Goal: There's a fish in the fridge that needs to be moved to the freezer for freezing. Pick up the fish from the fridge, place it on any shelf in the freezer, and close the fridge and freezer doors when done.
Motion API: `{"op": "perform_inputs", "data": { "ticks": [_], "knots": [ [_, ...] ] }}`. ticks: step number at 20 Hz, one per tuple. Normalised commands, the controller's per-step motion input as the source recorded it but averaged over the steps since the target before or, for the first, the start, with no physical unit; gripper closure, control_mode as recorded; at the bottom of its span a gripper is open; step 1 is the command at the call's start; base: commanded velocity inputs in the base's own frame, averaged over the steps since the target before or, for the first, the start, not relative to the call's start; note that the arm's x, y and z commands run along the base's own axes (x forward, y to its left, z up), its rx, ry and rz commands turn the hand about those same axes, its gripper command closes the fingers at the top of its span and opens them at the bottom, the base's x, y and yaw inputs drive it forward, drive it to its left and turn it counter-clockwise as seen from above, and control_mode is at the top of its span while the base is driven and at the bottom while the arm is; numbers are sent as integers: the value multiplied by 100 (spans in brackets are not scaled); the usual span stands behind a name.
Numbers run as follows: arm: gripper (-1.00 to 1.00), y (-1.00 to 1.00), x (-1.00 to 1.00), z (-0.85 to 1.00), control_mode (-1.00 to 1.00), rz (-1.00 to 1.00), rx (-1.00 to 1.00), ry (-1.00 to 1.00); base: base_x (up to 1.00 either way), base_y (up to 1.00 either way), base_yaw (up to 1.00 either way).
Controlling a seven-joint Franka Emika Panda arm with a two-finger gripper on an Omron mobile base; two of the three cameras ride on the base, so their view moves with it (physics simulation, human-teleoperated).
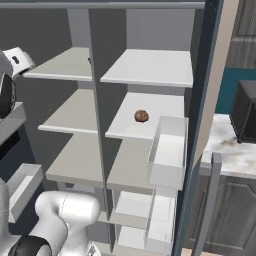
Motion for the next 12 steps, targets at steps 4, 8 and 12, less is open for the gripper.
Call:
{"op": "perform_inputs", "data": {
  "ticks": [4,8,12],
  "knots": [
    [100,1,65,0,-100,0,0,0,0,0,0],
    [100,4,67,0,-100,-6,-1,2,0,0,0],
    [100,0,74,0,-100,-13,0,2,0,0,0]
  ]
}}
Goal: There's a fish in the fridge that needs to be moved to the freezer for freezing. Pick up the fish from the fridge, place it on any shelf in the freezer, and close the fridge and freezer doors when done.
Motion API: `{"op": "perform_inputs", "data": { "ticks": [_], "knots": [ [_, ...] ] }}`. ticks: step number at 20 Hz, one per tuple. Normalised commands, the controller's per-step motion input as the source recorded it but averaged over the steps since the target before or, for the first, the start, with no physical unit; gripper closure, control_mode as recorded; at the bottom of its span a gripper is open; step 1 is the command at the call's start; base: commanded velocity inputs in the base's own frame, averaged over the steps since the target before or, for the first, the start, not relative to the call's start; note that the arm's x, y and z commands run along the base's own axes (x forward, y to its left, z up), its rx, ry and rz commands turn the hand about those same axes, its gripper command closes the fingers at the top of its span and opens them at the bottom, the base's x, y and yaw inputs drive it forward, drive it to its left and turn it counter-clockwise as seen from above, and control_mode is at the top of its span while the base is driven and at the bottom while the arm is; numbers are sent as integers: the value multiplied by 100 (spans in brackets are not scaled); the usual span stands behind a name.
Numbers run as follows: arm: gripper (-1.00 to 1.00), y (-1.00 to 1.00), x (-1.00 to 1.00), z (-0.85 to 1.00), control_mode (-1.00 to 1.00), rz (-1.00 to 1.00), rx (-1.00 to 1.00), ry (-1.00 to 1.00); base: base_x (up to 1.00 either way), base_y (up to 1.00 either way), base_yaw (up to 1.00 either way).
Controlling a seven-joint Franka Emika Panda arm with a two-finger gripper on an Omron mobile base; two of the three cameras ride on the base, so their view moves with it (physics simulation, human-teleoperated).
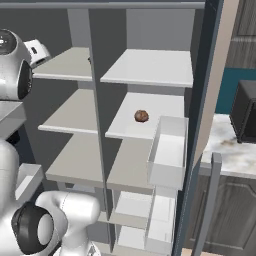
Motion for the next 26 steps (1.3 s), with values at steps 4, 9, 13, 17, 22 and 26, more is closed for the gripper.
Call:
{"op": "perform_inputs", "data": {
  "ticks": [4,9,13,17,22,26],
  "knots": [
    [100,0,77,0,-100,-8,0,5,0,0,0],
    [100,0,50,-3,-100,-1,0,14,0,0,0],
    [100,2,54,-10,-100,0,0,22,0,0,0],
    [100,8,54,-17,-100,0,0,9,0,0,0],
    [100,4,32,-15,-100,-2,0,0,0,0,0],
    [100,0,27,-13,-100,-3,0,0,0,0,0]
  ]
}}
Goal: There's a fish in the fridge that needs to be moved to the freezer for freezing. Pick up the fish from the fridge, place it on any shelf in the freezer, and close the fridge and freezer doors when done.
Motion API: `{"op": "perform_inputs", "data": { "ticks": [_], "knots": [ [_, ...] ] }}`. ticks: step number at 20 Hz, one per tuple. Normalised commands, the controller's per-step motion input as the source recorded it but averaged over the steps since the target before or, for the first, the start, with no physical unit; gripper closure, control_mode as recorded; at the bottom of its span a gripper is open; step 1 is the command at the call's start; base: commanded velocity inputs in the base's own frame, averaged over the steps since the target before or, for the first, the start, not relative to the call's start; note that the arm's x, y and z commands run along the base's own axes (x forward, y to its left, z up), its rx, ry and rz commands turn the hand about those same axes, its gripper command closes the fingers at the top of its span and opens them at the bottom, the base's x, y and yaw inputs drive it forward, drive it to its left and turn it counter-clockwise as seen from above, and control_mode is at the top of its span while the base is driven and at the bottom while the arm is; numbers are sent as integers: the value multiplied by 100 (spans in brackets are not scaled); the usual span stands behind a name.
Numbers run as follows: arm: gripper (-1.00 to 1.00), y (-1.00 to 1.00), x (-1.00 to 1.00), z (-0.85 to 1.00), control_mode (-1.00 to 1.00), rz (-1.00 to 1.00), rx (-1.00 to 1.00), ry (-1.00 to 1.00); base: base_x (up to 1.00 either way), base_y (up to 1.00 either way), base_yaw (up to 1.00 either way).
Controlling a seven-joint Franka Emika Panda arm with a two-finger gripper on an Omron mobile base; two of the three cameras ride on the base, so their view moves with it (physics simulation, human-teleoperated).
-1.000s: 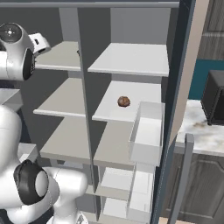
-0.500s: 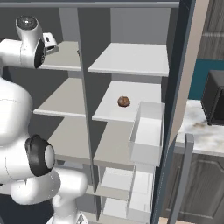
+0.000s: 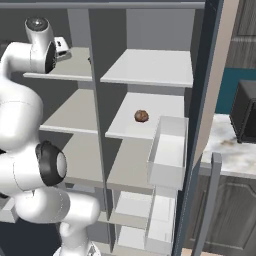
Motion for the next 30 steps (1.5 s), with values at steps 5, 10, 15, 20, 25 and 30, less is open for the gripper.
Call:
{"op": "perform_inputs", "data": {
  "ticks": [5,10,15,20,25,30],
  "knots": [
    [100,1,38,-11,-100,-3,0,1,0,0,0],
    [100,3,34,-35,-100,-4,0,4,0,0,0],
    [100,1,25,-26,-100,-4,0,1,0,0,0],
    [100,1,28,-5,-100,-4,0,2,0,0,0],
    [100,3,37,-1,-100,-4,0,2,0,0,0],
    [100,23,35,-15,-100,-6,-2,5,0,0,0]
  ]
}}
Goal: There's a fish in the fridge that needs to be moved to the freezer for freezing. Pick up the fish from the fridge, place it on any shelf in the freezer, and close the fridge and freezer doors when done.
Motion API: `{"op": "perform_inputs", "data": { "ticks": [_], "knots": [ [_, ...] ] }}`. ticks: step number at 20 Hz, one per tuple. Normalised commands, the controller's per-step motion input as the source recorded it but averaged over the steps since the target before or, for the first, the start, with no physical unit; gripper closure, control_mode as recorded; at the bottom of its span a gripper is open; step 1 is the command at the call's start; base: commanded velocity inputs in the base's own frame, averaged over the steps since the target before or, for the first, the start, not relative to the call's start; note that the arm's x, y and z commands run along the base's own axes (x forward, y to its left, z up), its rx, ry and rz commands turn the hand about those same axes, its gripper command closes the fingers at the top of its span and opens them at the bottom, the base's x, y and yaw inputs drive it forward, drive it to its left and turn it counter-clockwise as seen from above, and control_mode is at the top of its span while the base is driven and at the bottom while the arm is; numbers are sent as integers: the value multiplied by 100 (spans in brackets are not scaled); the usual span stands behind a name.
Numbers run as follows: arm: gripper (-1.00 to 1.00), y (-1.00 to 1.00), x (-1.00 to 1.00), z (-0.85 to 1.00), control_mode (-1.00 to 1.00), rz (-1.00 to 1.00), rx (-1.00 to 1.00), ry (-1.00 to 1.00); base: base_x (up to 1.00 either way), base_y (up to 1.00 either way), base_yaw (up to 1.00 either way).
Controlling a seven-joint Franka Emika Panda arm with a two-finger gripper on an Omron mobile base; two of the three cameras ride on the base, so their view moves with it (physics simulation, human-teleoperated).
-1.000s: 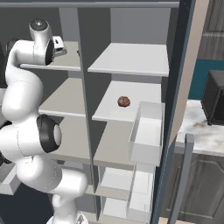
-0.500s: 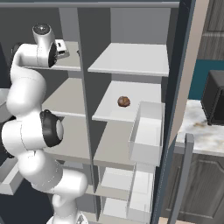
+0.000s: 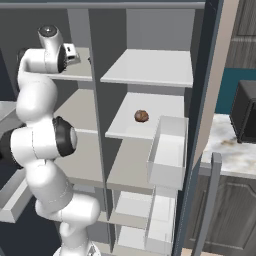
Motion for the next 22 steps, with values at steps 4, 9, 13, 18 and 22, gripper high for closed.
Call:
{"op": "perform_inputs", "data": {
  "ticks": [4,9,13,18,22],
  "knots": [
    [-100,22,44,-21,-100,-6,-3,2,0,0,0],
    [-100,-4,23,-3,-100,-5,0,1,0,0,0],
    [-100,-32,-4,-7,-100,-10,0,5,0,0,0],
    [-100,-54,-69,-41,-100,-19,0,12,0,0,0],
    [-100,-41,-100,-43,-100,-17,10,2,0,0,0]
  ]
}}
